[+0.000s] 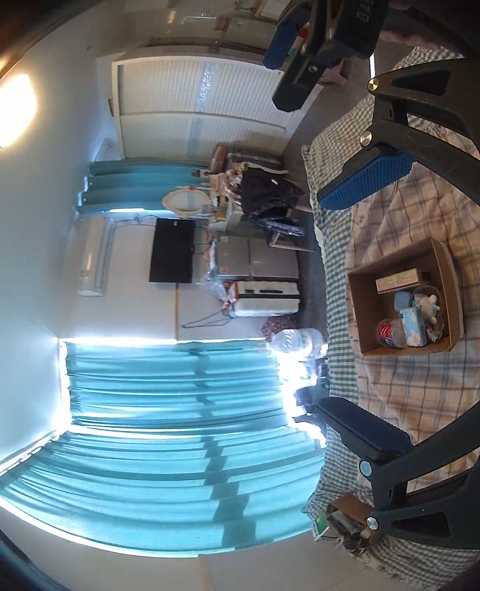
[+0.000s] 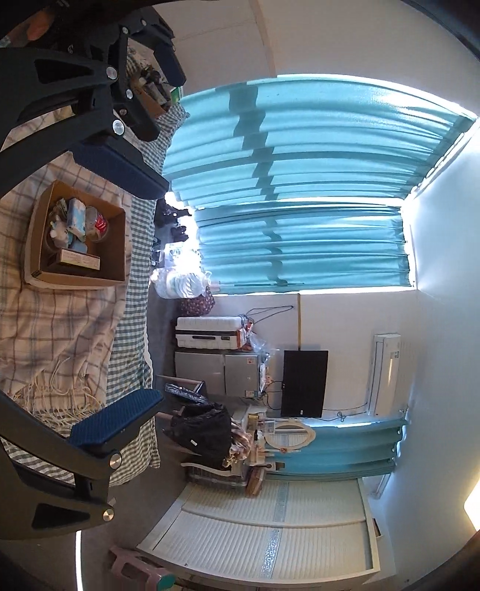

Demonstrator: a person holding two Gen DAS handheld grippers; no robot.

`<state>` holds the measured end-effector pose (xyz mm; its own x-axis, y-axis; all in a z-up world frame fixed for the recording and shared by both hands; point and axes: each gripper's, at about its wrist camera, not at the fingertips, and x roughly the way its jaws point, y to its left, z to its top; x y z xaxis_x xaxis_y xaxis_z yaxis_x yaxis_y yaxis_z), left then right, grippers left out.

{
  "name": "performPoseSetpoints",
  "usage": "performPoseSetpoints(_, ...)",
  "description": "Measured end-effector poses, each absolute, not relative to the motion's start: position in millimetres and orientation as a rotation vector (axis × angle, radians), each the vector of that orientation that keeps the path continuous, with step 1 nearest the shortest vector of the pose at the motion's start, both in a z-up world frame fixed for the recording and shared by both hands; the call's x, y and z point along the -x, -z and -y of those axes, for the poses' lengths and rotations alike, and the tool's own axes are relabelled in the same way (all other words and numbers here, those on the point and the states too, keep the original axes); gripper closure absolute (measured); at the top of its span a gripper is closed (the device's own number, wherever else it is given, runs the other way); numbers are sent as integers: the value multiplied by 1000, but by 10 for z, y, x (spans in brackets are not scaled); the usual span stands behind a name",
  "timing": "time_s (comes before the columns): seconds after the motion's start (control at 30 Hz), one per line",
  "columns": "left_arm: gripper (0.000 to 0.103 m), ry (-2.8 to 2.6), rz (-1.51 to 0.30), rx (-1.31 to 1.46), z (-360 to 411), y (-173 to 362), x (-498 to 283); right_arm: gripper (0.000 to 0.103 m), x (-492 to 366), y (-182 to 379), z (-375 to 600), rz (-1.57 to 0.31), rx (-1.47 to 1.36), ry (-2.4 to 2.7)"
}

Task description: Organize objects

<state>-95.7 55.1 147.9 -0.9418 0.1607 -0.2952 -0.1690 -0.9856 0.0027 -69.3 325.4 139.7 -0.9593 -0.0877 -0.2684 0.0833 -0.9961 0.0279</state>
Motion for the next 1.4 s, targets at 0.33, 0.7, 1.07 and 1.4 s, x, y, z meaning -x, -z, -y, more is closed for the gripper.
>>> performPoseSetpoints(0.33,0,-2958,-15,342,-435,-1051,409,0,77,-882,-3329,62,-359,2981)
performPoseSetpoints(0.7,0,-3021,32,463,-321,-193,429,0,252,46,-3230,-15,-412,3058)
performPoseSetpoints(1.07,0,-3020,-30,483,-366,-124,412,0,389,210,-3305,-2,-492,3051)
performPoseSetpoints(1.4,0,-3017,-76,488,-440,-127,397,0,392,206,-3289,-11,-494,3053)
